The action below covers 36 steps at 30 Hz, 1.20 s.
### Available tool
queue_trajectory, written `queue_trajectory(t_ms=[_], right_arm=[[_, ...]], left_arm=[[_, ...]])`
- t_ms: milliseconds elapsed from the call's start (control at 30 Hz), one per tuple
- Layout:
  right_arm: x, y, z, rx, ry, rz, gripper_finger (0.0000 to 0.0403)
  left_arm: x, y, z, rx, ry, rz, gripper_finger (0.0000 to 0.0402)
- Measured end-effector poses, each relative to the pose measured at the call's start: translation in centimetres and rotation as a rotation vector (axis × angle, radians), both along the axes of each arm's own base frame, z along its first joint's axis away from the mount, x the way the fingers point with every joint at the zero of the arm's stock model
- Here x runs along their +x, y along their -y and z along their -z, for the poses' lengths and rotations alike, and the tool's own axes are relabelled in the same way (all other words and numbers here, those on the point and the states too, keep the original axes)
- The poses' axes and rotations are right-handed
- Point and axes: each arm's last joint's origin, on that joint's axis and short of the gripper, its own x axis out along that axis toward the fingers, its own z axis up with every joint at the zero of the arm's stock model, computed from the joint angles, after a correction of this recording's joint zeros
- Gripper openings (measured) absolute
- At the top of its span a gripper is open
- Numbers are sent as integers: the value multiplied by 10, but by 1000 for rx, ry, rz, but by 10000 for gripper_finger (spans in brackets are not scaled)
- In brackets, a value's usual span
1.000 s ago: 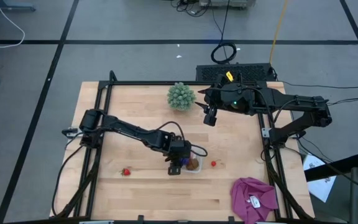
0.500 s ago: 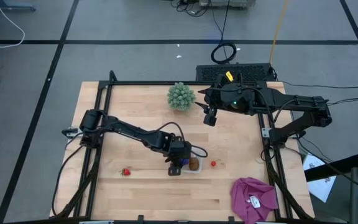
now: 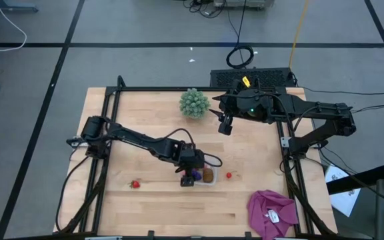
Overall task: Pick and placing Produce into tupperware
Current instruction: Put the red strawberry into the bin
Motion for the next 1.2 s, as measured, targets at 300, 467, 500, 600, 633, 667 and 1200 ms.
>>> queue_trajectory(t_ms=[300,467,500,600,633,667,1200], right_arm=[[-1,0,1,20,-2,12,189],[-2,0,3,21,-21,12,189],[-2,0,3,21,-25,12,189],[-2,0,3,22,-30,11,189],[-2,0,3,22,-29,11,189],[-2,0,3,22,-28,10,189],[-2,0,3,56,-10,30,189]], left_arm=[[-40,-7,-62,16,-4,-73,333],[-85,2,-78,36,-220,-272,321],[-92,5,-79,43,-254,-316,318],[-110,21,-83,47,-321,-396,312],[-115,27,-83,49,-337,-416,311],[-119,33,-84,48,-340,-424,310],[-178,67,-11,208,-536,-460,313]])
